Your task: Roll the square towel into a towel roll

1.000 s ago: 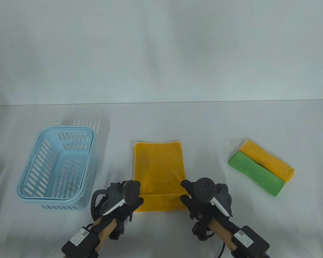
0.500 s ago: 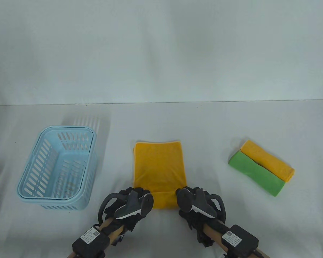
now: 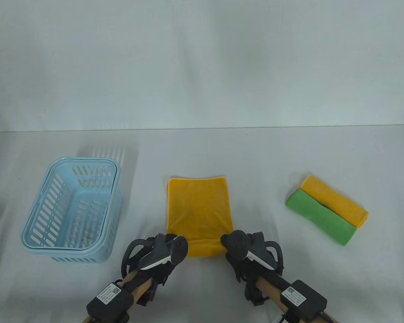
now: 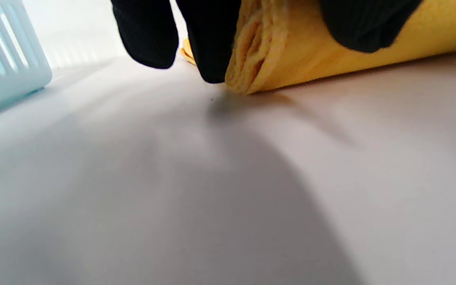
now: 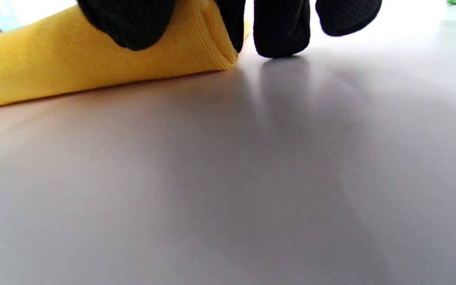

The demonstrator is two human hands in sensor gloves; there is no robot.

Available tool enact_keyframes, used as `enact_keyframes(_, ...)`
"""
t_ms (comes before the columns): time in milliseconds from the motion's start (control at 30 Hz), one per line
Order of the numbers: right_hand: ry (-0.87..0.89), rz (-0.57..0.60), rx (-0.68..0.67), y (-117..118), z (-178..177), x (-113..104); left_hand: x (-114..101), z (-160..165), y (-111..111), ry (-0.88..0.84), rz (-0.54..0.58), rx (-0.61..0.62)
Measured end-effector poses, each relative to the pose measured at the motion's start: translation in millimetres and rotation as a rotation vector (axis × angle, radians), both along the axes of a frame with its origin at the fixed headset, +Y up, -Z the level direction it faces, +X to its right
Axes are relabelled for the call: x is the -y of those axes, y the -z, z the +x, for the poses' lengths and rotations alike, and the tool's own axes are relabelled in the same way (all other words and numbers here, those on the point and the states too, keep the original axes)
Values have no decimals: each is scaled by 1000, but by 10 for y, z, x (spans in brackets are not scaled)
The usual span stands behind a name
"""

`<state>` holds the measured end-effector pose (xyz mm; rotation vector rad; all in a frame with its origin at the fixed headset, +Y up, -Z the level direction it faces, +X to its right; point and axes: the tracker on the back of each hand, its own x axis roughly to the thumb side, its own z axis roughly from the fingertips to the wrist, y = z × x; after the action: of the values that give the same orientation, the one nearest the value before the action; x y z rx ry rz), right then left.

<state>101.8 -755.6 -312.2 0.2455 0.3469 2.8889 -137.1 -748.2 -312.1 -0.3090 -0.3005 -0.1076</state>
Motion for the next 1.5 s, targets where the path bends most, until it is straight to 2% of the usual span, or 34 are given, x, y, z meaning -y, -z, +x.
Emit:
enact_keyframes(300,260,-120,115,40,179,-81,-98,-252,73,-274,-133,-156)
enact_keyframes(467,299,-162,169,42,222,-56,-99,-305,59,-333,-190,-204)
enact_keyframes(667,294,-125,228,69,251,-16,-89,-311,74,-260,-114,-238)
enact_keyframes(867,329,-120,265,108,324,-18,-60,-363,107,-249,-103,-271)
enact_keyframes(1133,332,-120,272,117,345,-28,-67,-395,127,-246,-85,-281)
enact_keyframes(1267,318,-86,259,102,332,-77,-123,-400,118,-229,-26,-282)
enact_keyframes(1400,297,-10,204,30,265,-220,-260,-342,43,-194,72,-227)
enact_keyframes(1500,276,21,101,-48,162,-302,-355,-232,-49,-200,113,-114)
